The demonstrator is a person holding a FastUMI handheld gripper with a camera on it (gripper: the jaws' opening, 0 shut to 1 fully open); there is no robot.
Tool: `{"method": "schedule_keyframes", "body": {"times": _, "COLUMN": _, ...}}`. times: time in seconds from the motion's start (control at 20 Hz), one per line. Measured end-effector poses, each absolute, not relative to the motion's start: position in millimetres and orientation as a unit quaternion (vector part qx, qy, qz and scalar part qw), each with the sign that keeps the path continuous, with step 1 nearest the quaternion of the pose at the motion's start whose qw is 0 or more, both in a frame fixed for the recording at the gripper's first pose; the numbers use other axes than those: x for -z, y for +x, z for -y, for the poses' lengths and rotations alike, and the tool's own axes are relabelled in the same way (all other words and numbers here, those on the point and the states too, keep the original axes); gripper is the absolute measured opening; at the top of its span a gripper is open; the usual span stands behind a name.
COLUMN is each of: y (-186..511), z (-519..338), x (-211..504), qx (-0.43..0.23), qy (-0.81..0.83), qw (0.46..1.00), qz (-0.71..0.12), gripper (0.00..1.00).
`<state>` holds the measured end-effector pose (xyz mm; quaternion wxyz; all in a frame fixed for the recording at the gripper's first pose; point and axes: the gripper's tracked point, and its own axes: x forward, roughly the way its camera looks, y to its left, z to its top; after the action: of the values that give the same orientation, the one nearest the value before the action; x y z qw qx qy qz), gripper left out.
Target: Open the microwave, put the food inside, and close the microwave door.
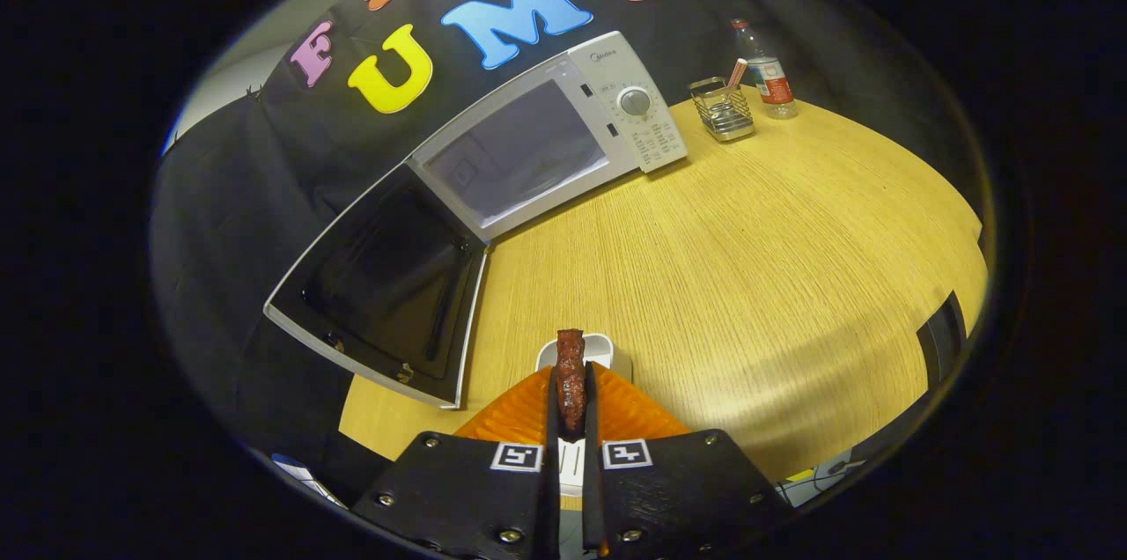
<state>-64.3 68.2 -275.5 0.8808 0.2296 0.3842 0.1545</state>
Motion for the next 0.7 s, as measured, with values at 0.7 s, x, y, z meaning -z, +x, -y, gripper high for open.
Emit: {"method": "schedule_keyframes", "body": {"times": 0.7, "y": 37, "z": -98, "x": 191, "qx": -0.185, "qy": 0.232, "qw": 0.906, "qz": -0.301, "gripper": 0.1}}
